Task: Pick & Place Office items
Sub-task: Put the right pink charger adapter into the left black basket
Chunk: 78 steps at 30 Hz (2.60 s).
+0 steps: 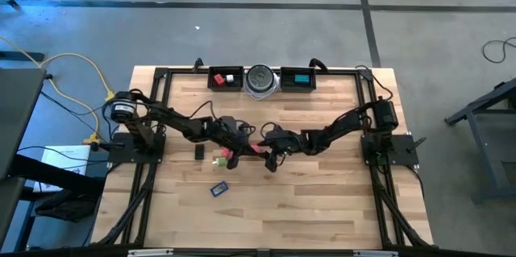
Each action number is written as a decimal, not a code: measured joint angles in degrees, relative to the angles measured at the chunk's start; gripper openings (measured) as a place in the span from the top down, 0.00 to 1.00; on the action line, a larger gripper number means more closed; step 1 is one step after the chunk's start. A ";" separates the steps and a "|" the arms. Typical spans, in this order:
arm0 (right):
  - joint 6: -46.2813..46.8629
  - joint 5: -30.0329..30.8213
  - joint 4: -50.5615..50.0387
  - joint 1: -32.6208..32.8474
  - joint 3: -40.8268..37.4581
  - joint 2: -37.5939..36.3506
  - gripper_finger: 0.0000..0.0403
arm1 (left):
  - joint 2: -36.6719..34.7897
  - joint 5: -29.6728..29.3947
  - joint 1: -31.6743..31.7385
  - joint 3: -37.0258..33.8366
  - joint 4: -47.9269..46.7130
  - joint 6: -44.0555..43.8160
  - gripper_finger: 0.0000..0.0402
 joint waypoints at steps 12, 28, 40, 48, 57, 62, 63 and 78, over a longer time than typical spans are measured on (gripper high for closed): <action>2.79 -2.61 8.52 -0.04 0.04 6.82 0.55 | -6.21 0.15 0.00 -0.02 -0.01 0.61 1.00; 1.16 -2.37 7.99 -0.04 0.08 6.78 0.64 | -11.94 -0.47 0.50 -0.02 -1.64 0.00 1.00; -4.58 0.52 2.75 -0.06 -0.05 1.47 0.64 | -28.23 -0.87 0.87 -0.02 -18.48 3.67 0.96; -9.21 3.08 -3.52 -0.30 0.01 -5.22 0.64 | -32.71 -9.76 -0.14 -0.02 -28.36 5.19 0.80; -15.24 7.49 -13.64 -1.15 0.00 -16.89 0.64 | -39.83 -14.21 -0.13 -0.04 -34.60 6.19 0.74; -17.05 8.22 -17.80 -1.52 0.02 -22.35 0.64 | -47.25 -14.48 0.00 -0.04 -39.34 6.15 0.74; -17.45 8.20 -18.51 -1.52 0.03 -23.17 0.64 | -48.75 -14.98 0.04 -0.04 -40.86 5.82 0.74; -22.44 11.24 -25.63 -1.50 -0.01 -31.72 0.64 | -63.62 -21.84 0.00 -0.04 -56.46 0.84 0.74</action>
